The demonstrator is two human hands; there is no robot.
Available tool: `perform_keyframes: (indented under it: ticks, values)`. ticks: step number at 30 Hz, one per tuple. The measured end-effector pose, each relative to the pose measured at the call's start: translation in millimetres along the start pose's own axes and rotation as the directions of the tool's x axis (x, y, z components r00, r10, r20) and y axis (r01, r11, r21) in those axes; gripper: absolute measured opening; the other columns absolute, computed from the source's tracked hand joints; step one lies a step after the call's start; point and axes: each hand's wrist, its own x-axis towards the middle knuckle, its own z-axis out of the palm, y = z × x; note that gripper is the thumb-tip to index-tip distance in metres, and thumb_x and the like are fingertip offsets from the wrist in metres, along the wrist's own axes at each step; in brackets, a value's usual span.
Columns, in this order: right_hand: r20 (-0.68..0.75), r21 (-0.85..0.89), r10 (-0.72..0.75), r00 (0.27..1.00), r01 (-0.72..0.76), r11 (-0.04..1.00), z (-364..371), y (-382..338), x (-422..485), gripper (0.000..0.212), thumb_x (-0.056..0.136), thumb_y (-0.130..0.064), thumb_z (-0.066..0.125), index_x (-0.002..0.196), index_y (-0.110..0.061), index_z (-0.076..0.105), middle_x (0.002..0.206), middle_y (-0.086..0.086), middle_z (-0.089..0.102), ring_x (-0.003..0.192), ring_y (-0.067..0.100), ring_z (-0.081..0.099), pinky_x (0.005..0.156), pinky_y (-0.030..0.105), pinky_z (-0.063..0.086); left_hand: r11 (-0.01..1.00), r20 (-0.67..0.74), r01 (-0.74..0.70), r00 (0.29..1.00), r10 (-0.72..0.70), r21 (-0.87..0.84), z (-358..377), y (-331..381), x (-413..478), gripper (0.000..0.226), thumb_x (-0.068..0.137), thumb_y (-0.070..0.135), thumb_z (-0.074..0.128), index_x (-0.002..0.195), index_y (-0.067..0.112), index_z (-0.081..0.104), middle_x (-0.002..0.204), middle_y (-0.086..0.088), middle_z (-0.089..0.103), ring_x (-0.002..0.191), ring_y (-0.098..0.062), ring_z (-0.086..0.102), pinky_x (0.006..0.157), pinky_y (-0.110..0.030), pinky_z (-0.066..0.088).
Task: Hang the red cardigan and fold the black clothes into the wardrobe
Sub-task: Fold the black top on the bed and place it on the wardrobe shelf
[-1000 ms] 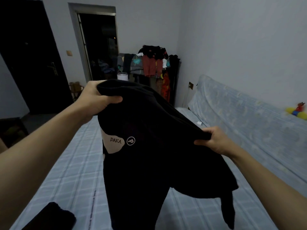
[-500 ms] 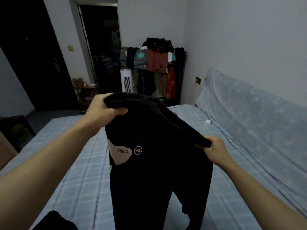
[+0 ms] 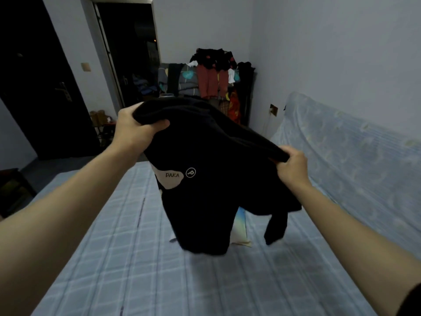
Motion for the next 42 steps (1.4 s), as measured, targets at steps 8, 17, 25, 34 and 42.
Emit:
perform_keyframes:
  ticks: [8,17,25,34,42]
  values:
    - [0.194,-0.113,0.05,0.98,-0.028,0.993,-29,19,-66,0.037,0.078,0.021,0.057,0.102,-0.003,0.072,0.097,0.006,0.065,0.093,0.019,0.059,0.083,0.027,0.044,0.999,0.119,0.041,0.992,-0.045,0.03,-16,-22,-99,0.038,0.073,-0.003,0.081,0.102,0.021,0.074,0.094,0.006,0.077,0.09,-0.011,0.073,0.075,-0.021,0.057]
    - [0.499,-0.217,0.046,0.866,0.073,0.973,-56,94,-299,0.04,0.059,0.005,0.05,0.088,0.0,0.077,0.084,0.015,0.071,0.079,0.024,0.066,0.072,0.024,0.048,0.95,0.29,0.187,0.922,-0.257,0.249,-64,-123,-332,0.035,0.06,0.027,0.088,0.083,0.006,0.072,0.073,-0.009,0.073,0.066,-0.009,0.064,0.059,-0.029,0.052]
    - [0.729,-0.265,0.106,0.676,0.136,0.955,-93,172,-505,0.038,0.074,0.01,0.072,0.099,-0.018,0.077,0.097,0.003,0.072,0.09,0.02,0.068,0.082,0.039,0.057,0.843,0.482,0.213,0.74,-0.469,0.494,-90,-156,-531,0.034,0.067,0.005,0.087,0.068,0.031,0.066,0.064,0.01,0.066,0.061,-0.003,0.063,0.058,-0.025,0.05]
    - [0.895,-0.427,0.362,0.261,0.266,0.864,-121,163,-583,0.029,0.084,-0.02,0.072,0.111,-0.031,0.07,0.103,-0.009,0.059,0.094,0.01,0.056,0.086,0.025,0.048,0.683,0.6,-0.062,0.54,-0.591,0.728,-84,-177,-670,0.02,0.077,0.021,0.071,0.095,0.028,0.068,0.094,0.016,0.064,0.087,-0.001,0.06,0.078,-0.028,0.052]
    - [0.819,-0.432,0.353,0.453,0.082,0.898,-92,134,-580,0.051,0.094,-0.04,0.062,0.137,-0.013,0.054,0.133,0.005,0.055,0.121,0.018,0.054,0.106,0.028,0.041,0.633,0.479,-0.017,0.669,-0.569,0.774,-66,-185,-661,0.027,0.092,0.04,0.063,0.117,0.03,0.065,0.109,0.008,0.066,0.102,-0.012,0.06,0.087,-0.027,0.047]
